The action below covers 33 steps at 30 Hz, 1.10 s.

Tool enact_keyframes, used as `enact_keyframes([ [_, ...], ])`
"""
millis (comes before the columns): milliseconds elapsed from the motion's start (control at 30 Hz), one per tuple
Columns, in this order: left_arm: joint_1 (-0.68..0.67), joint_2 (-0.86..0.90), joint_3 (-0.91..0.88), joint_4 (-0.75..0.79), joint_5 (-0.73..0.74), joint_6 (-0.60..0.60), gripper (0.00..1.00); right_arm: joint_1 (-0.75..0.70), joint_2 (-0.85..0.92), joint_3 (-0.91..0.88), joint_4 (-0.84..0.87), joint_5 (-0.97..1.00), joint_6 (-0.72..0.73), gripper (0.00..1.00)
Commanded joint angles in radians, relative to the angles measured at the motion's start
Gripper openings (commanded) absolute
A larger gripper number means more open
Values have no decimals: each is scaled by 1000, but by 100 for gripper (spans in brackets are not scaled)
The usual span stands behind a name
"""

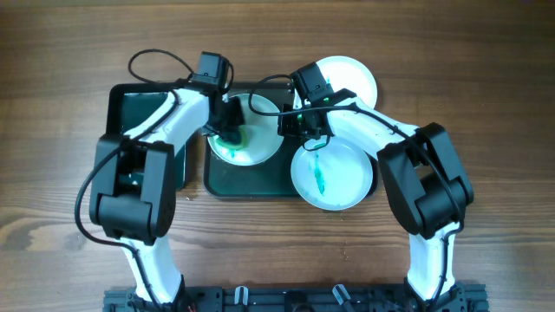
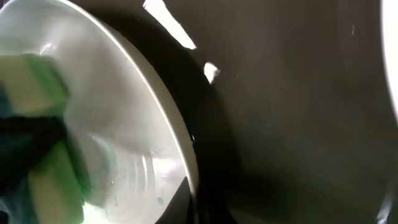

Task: Clean dirty plates on tray and stack at the side
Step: 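Grasp sponge with left gripper, grip left plate rim with right gripper, then scrub the held plate with the sponge in the left gripper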

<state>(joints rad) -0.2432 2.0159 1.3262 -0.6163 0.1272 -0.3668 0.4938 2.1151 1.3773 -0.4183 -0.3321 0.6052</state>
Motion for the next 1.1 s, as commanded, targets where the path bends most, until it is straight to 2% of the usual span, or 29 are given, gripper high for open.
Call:
enact_keyframes([
  [0, -72, 46, 2, 0, 127, 1, 4, -3, 28, 12, -3, -8, -3, 4],
  [33, -81, 46, 2, 0, 167, 22, 4, -3, 28, 12, -4, -8, -3, 4],
  [100, -78, 46, 2, 2, 150, 22, 4, -3, 28, 12, -6, -9, -3, 4],
  [167, -56, 46, 2, 13, 19, 7, 4, -3, 28, 12, -6, -9, -3, 4],
  [267, -26, 46, 2, 22, -258, -42, 4, -3, 28, 12, -7, -10, -3, 4],
  [333, -22, 46, 2, 18, -375, -61, 4, -3, 28, 12, -8, -9, -3, 4],
  [367, -25, 46, 2, 11, -383, -61, 4, -3, 28, 12, -8, -9, -3, 4],
  [433, -39, 46, 2, -36, -342, -61, 4, -6, 28, 12, -9, -10, -2, 4],
  [533, -68, 46, 2, -123, -60, -24, 4, -16, 28, 10, -18, -11, 1, 4],
  [633, -90, 46, 2, -135, 141, 19, 4, -21, 28, 10, -20, -22, 0, 4],
  [733, -93, 46, 2, -89, 135, 19, 4, -21, 28, 10, -20, -23, 0, 4],
  [833, -81, 46, 2, 8, 45, 6, 4, -21, 28, 10, -21, -29, -1, 4],
  [967, -77, 46, 2, 97, -298, -92, 4, -21, 28, 10, -23, -29, -2, 4],
  [1067, -77, 47, 2, 81, -451, -137, 4, -21, 28, 10, -23, -28, -3, 4],
])
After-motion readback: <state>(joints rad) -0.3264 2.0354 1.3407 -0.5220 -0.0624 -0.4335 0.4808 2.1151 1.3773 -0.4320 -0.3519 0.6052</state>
